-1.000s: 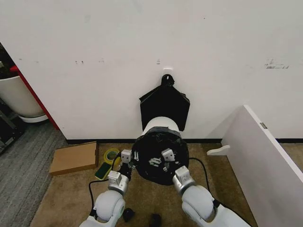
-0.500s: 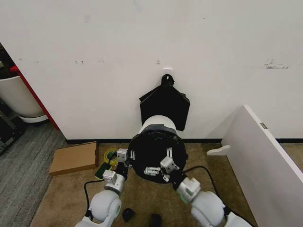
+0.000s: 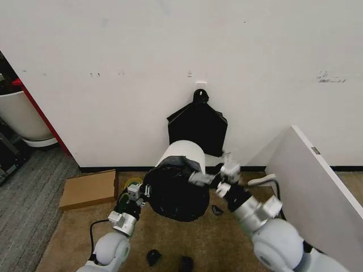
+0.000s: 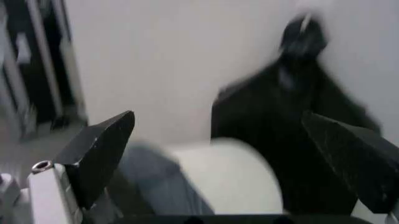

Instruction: Place the garbage bag over the trash bin.

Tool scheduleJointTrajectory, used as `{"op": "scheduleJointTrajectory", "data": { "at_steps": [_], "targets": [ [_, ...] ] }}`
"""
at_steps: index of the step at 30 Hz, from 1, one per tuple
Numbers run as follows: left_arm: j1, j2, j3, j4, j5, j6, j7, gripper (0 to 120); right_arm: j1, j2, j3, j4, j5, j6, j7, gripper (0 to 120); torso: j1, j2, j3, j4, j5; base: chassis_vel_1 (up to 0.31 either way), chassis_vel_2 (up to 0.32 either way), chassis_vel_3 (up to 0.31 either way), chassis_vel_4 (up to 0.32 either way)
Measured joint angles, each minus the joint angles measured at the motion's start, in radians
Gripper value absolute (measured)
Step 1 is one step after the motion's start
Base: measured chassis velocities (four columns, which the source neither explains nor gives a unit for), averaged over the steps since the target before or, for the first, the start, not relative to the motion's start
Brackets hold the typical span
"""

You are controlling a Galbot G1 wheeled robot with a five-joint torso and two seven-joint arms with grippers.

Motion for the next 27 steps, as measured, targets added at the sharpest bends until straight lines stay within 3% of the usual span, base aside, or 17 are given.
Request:
{"op": "scheduleJointTrajectory", "data": {
  "at_steps": [3,7,18,23,27],
  "targets": [
    [-0.002,0.001,-0.004,0.002,0.0,-0.017,0.027,0,0.002,-0.019,0.0,-0.031,-0.001,0.0,-0.044,100,0.0,0.0,0.0,0.0001,0.0001,0.0,0.0,0.0,0.0],
    [-0.002,0.001,-0.023,0.003,0.004,-0.05,0.092,0,0.041,-0.029,-0.002,-0.167,-0.03,0.088,-0.241,100,0.0,0.0,0.0,0.0003,0.0002,0.0,0.0,0.0,0.0],
    [0.001,0.01,-0.042,-0.004,0.012,-0.053,0.095,0,0.043,-0.035,0.043,-0.24,-0.017,0.211,-0.501,100,0.0,0.0,0.0,0.0001,-0.0001,0.0,0.0,0.0,0.0],
    [-0.004,0.01,-0.041,-0.004,0.012,-0.053,0.096,0,0.052,-0.04,0.058,-0.262,-0.041,0.215,-0.537,100,0.0,0.0,0.0,0.0001,0.0,0.0,0.0,0.0,0.0],
    [-0.01,0.009,-0.035,-0.005,0.012,-0.051,0.12,0,0.069,-0.039,0.052,-0.284,-0.11,0.196,-0.491,100,0.0,0.0,0.0,0.0001,0.0,0.0,0.0,0.0,0.0]
  ]
}}
